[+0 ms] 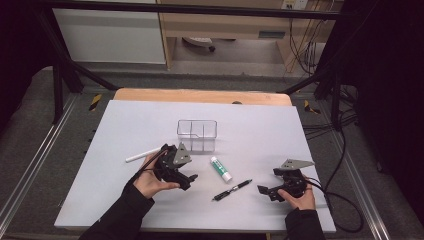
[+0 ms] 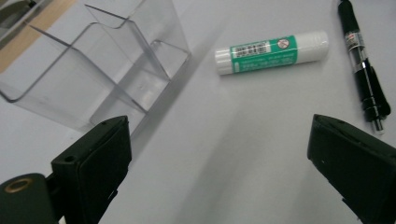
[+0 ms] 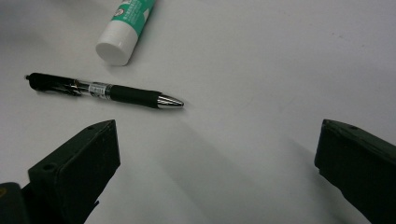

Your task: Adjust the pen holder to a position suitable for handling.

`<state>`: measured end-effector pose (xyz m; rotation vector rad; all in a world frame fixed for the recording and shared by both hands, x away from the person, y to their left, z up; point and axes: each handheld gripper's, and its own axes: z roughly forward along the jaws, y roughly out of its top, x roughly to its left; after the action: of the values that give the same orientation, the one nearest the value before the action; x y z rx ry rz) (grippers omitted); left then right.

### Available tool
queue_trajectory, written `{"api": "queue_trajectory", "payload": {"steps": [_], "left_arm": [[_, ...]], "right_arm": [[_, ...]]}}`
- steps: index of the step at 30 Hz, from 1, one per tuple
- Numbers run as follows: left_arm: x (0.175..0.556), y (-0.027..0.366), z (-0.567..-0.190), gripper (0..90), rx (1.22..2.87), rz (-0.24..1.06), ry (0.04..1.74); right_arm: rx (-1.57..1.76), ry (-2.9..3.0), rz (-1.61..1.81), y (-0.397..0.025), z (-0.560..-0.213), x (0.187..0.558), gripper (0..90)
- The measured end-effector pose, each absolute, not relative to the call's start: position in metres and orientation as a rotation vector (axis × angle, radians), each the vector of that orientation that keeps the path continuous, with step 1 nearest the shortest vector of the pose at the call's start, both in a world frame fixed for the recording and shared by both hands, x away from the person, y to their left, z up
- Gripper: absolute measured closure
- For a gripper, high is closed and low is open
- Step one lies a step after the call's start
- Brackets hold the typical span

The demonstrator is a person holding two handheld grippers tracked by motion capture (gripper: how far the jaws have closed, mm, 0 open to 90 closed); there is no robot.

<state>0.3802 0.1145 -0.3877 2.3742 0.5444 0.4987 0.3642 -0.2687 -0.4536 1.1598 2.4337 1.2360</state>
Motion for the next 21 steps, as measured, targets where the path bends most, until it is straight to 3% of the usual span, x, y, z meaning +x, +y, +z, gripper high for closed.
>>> {"api": "queue_trajectory", "payload": {"steps": [21], "left_arm": [[0.370,0.075,-0.405,6.3,2.342,0.296,0.552]], "right_arm": [[1.161,2.436,1.238,-0.268,-0.454,0.364,0.5]]}}
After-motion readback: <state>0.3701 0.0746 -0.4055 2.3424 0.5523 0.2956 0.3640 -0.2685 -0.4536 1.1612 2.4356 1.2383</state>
